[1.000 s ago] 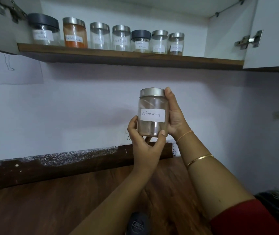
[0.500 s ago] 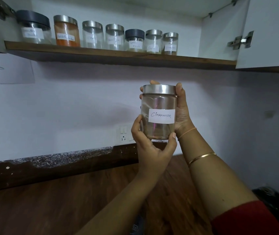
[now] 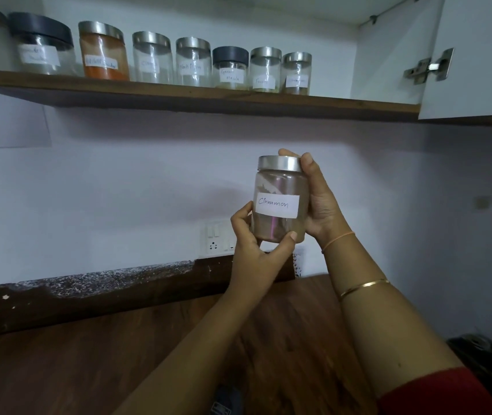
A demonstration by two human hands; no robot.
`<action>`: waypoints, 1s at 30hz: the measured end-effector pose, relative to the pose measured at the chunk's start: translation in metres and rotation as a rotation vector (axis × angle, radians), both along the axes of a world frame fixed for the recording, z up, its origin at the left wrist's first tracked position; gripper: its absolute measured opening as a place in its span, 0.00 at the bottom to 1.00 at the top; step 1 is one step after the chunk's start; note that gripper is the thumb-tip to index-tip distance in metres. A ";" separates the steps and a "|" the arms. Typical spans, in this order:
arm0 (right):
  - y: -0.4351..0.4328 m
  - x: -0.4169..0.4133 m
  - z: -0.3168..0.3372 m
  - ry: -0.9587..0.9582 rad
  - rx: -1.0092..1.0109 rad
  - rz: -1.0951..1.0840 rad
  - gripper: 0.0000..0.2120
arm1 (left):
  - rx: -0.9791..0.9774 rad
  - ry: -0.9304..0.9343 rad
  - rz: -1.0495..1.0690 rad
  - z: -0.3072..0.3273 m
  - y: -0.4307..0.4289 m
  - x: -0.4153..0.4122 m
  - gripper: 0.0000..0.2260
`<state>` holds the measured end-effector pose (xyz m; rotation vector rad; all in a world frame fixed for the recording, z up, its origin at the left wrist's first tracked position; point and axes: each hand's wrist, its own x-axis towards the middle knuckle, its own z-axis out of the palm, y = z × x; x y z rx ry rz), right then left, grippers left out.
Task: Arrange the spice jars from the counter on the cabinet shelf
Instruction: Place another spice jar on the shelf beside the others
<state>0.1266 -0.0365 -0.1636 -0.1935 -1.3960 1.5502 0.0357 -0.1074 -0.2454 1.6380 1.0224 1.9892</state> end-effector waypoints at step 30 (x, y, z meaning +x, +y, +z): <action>0.114 0.076 0.113 -0.217 0.578 -0.863 0.40 | 0.271 0.427 0.429 0.132 0.155 0.076 0.33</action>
